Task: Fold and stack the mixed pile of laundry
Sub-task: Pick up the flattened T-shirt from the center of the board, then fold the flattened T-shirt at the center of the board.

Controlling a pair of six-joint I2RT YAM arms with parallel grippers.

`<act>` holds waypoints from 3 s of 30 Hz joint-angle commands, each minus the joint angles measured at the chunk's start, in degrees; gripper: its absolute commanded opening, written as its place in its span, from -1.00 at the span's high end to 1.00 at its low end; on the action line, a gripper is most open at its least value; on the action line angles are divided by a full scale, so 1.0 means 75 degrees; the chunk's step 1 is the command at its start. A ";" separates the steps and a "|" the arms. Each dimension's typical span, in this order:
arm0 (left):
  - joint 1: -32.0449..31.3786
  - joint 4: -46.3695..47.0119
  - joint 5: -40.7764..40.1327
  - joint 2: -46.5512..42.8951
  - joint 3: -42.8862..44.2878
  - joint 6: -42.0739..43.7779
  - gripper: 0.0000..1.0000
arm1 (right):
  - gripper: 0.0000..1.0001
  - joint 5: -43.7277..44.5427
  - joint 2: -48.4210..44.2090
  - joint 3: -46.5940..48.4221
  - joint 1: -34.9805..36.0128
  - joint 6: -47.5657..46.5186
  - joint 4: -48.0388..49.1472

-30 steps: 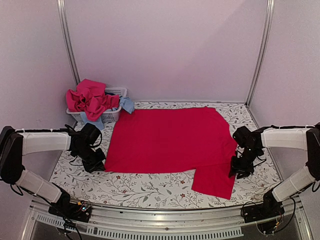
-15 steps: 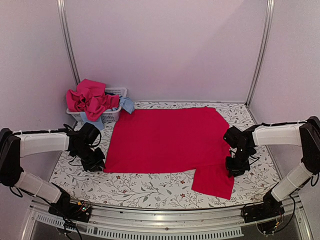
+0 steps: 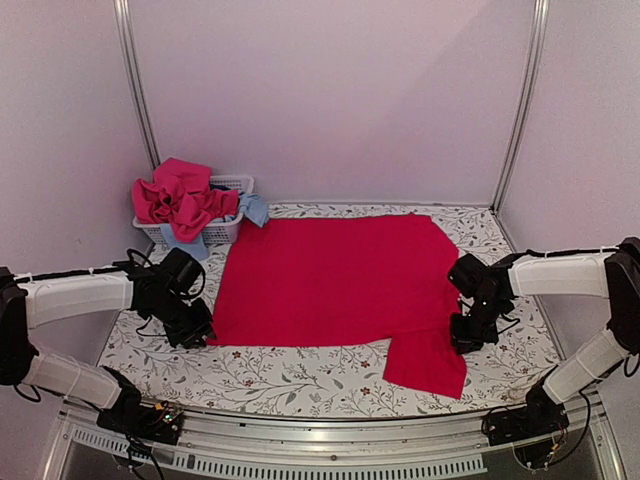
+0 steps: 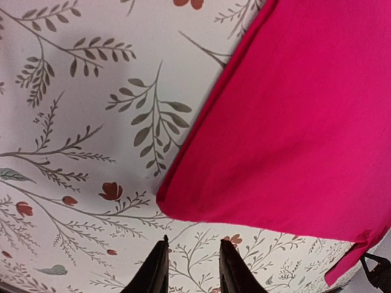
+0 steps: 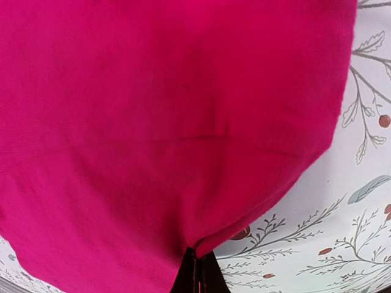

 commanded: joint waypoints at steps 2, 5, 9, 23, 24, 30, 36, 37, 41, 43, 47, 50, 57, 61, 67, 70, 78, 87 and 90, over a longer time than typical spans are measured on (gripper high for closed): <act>-0.0044 0.0063 -0.0304 0.0273 -0.0119 -0.0206 0.40 | 1.00 -0.0279 -0.0050 -0.0544 0.0087 0.0148 0.0168; -0.0022 0.0406 -0.0242 0.0552 -0.0092 -0.0127 0.39 | 1.00 -0.0284 -0.0196 -0.0599 0.0087 0.0184 0.0137; -0.0028 0.0588 -0.0228 0.1057 0.0100 0.0036 0.39 | 1.00 -0.0273 -0.0362 -0.0613 0.0080 0.0185 0.0115; 0.0015 -0.0408 -0.0159 0.0344 -0.0239 -0.0065 1.00 | 1.00 -0.1013 -0.1574 -0.0835 0.0078 0.0515 -0.0382; 0.0015 -0.0519 -0.0111 0.0175 -0.0305 -0.0125 1.00 | 1.00 -0.1095 -0.1715 -0.0841 0.0082 0.0574 -0.0494; 0.0028 -0.0649 -0.0050 -0.0413 -0.0196 -0.0155 1.00 | 1.00 -0.1089 -0.2731 -0.0664 0.0075 0.0913 -0.0835; 0.0112 -0.0719 -0.0111 -0.0067 0.0569 0.0054 1.00 | 1.00 -0.0891 -0.2549 -0.0176 -0.0271 0.0688 -0.0929; 0.0159 -0.0754 -0.0155 -0.0071 0.0688 0.0082 1.00 | 1.00 -0.0867 -0.2616 -0.0092 -0.0396 0.0637 -0.0962; 0.0389 -0.0826 -0.0227 -0.0128 0.1054 0.0165 1.00 | 1.00 -0.0830 -0.2799 0.0132 -0.0936 0.0323 -0.1068; 0.0491 -0.0764 -0.0223 -0.0089 0.1167 0.0225 1.00 | 1.00 -0.0851 -0.2789 0.0218 -0.1073 0.0159 -0.1019; 0.0594 -0.0550 -0.0200 0.0142 0.1358 0.0375 1.00 | 1.00 -0.0862 -0.2516 0.0448 -0.1195 -0.0026 -0.0816; 0.0724 -0.0341 -0.0191 0.0317 0.1478 0.0457 1.00 | 1.00 -0.0820 -0.2239 0.0709 -0.1403 -0.0228 -0.0703; 0.1161 -0.0074 -0.0168 0.0854 0.1888 0.0858 1.00 | 1.00 -0.0819 -0.1208 0.1458 -0.1820 -0.0737 -0.0542; 0.1309 0.0115 -0.0111 0.1225 0.2167 0.1085 1.00 | 1.00 -0.0838 -0.0717 0.1849 -0.2032 -0.0978 -0.0494; 0.1445 0.0335 -0.0092 0.1713 0.2422 0.1263 1.00 | 1.00 -0.0840 -0.0055 0.2526 -0.2310 -0.1211 -0.0534; 0.1520 0.0439 -0.0091 0.1886 0.2496 0.1331 1.00 | 1.00 -0.0886 0.0366 0.2778 -0.2327 -0.1290 -0.0533; 0.1589 0.0703 0.0031 0.2393 0.2781 0.1495 1.00 | 1.00 -0.1140 0.1233 0.3440 -0.2350 -0.1315 -0.0461; 0.1690 0.0665 -0.0096 0.2694 0.2925 0.1526 1.00 | 1.00 -0.1277 0.1982 0.3905 -0.2354 -0.1506 -0.0411; 0.1755 0.0645 -0.0141 0.2688 0.2881 0.1456 1.00 | 1.00 -0.1258 0.2175 0.4013 -0.2362 -0.1560 -0.0390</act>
